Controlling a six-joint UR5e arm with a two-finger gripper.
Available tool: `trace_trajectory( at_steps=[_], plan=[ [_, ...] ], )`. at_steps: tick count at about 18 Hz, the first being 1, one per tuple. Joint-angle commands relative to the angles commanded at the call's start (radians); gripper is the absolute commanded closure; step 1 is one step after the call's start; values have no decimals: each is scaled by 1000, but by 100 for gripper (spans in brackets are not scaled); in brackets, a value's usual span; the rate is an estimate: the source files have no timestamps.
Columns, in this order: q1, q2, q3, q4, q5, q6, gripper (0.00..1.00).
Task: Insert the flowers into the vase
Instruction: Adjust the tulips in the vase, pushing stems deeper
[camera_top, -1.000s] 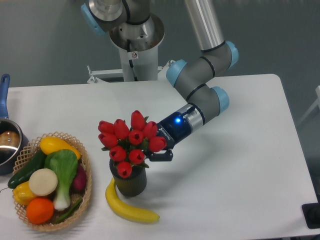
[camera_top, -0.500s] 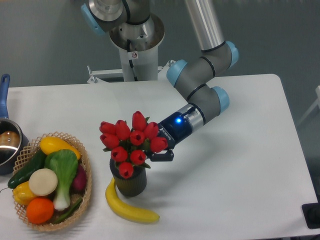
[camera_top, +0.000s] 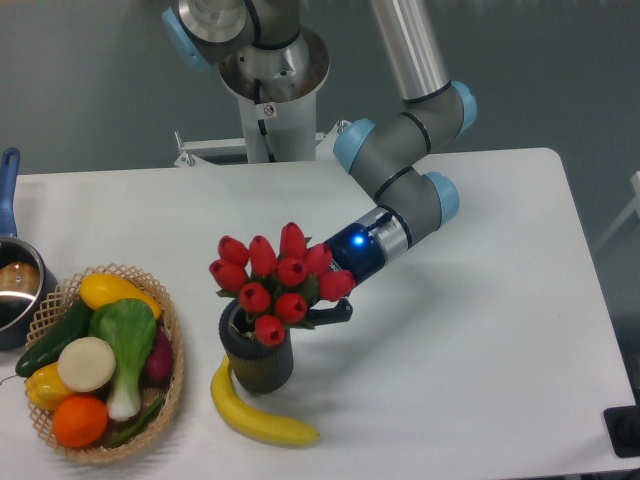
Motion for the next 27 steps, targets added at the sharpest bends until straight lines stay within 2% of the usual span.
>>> trace_trajectory(
  at_steps=[5,10,14,23,25,26,27],
  plan=[
    [5,3,0,0,0,2,57],
    [14,9,2,2,0,2,36],
    [17,18,0,0,2,2,25],
    [15,21,9,0,31,0,23],
    [17,23,12,6,34,3,14],
    [20,25,15,15,44,9,4],
    [21,29,26,15,58,9,3]
  ],
)
